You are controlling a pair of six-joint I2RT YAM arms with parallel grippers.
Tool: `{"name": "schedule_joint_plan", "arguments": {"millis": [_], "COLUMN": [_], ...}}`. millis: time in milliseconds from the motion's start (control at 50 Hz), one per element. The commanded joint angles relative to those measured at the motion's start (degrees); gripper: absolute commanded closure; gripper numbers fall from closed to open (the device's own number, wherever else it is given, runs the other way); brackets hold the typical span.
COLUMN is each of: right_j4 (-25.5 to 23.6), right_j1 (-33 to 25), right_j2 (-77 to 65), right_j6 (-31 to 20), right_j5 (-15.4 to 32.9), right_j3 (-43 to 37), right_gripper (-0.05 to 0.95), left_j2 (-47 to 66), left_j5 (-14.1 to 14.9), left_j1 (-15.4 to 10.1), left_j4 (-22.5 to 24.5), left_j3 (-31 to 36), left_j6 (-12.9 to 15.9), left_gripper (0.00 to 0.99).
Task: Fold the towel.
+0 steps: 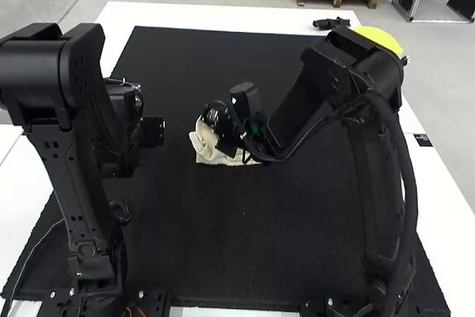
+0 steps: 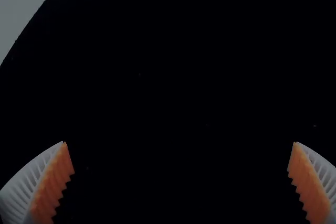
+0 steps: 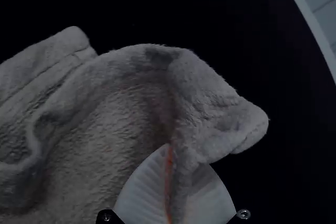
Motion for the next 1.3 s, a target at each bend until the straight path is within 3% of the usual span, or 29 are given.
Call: {"name": "schedule_joint_plan", "arguments": {"millis": [0,320,620,920,960,1020,1060,1220,1280], "right_j4": [0.7,2.8,10.1,8.0,8.0,8.0,8.3,9.8,9.8], "right_j1": [1.2,2.8,5.2,5.2,5.0,4.3,3.9,3.4,3.0], "right_j2": [-0.5,-0.5,0.2,1.4,1.8,2.0,2.0,1.9,1.9], "right_j6": [1.1,1.7,0.3,2.6,3.1,3.6,3.6,4.4,4.6], "right_j5": [-0.3,-2.2,-5.0,-4.8,-4.4,-3.3,-3.3,-3.3,-3.4], "right_j3": [-1.1,-5.2,-9.6,-8.3,-8.1,-8.1,-8.4,-8.7,-8.6], "right_gripper": [0.92,0.92,0.92,0.92,0.81,0.49,0.34,0.16,0.14], "left_j2": [-0.8,-0.8,-0.8,-0.8,-0.8,-0.8,-0.8,-0.9,-0.9], "left_j5": [-0.5,-0.7,-0.7,-0.7,-0.7,-0.7,-0.7,-0.7,-0.7], "left_j1": [0.2,-0.1,-0.1,-0.1,-0.1,-0.1,-0.1,-0.1,-0.1], "left_j4": [0.6,0.8,0.7,0.5,0.6,0.6,0.6,0.5,0.5], "left_j3": [0.0,0.1,0.3,0.2,0.1,0.0,0.0,0.0,0.1], "left_j6": [-0.4,-0.4,-0.4,-0.3,-0.3,-0.3,-0.3,-0.3,-0.3], "left_gripper": [0.038,0.039,0.038,0.038,0.039,0.038,0.039,0.039,0.038]}}
